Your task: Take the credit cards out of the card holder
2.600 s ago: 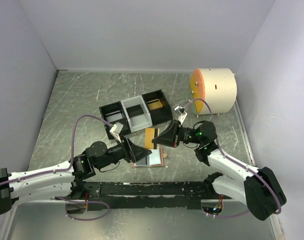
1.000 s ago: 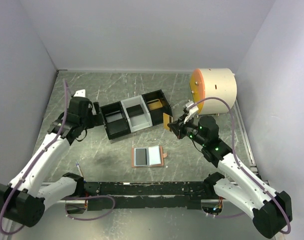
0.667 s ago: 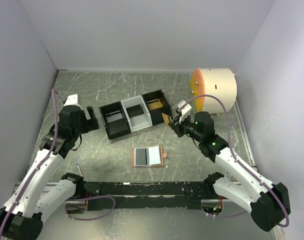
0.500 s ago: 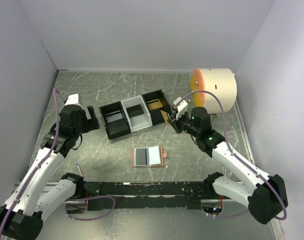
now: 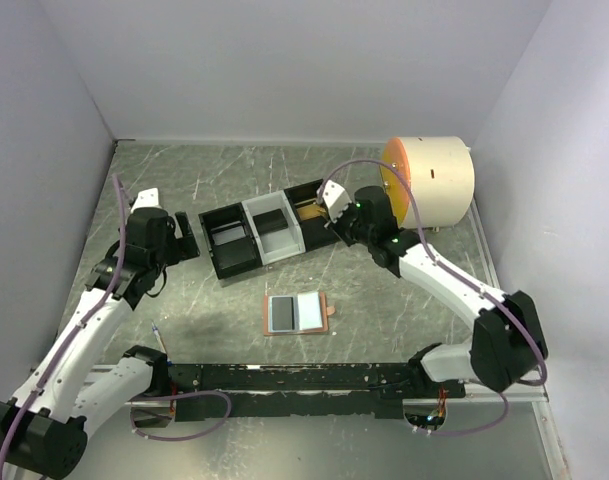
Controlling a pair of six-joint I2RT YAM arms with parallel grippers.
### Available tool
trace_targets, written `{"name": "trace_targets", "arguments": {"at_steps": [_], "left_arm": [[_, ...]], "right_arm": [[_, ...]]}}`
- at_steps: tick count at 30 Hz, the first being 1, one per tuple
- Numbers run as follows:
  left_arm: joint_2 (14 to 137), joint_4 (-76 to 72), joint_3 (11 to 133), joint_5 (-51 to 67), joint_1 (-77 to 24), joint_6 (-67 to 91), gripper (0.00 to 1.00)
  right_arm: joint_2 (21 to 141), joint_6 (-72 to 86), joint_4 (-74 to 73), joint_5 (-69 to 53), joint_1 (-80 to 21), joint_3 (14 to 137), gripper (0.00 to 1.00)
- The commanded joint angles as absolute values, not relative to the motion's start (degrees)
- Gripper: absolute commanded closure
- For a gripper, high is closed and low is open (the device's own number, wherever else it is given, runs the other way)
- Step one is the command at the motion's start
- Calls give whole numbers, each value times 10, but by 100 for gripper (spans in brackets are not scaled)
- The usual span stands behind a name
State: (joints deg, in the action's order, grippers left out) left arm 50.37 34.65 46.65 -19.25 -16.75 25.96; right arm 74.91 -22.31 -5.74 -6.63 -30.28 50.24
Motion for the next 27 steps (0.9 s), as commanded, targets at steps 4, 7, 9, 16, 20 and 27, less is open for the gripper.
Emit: {"name": "trace_targets", "arguments": {"at_steps": [4, 7, 9, 16, 20, 27], "left_arm": [[479, 326, 465, -189, -166, 253, 0], [479, 323, 462, -181, -166, 248, 0], [486, 321, 462, -168, -166, 244, 0], [528, 332, 473, -152, -166, 240, 1], [542, 336, 478, -155, -166, 240, 2], [538, 333, 475, -159, -166, 240, 2]], "right_arm": [[825, -375, -55, -10, -321, 558, 100], [854, -430, -49, -12, -323, 570, 100], [871, -443, -34, -12, -324, 585, 100], [924, -426, -6, -42, -330, 594, 100], [928, -388, 27, -69, -335, 577, 100], [925, -284, 56, -62, -335, 542, 100]]}}
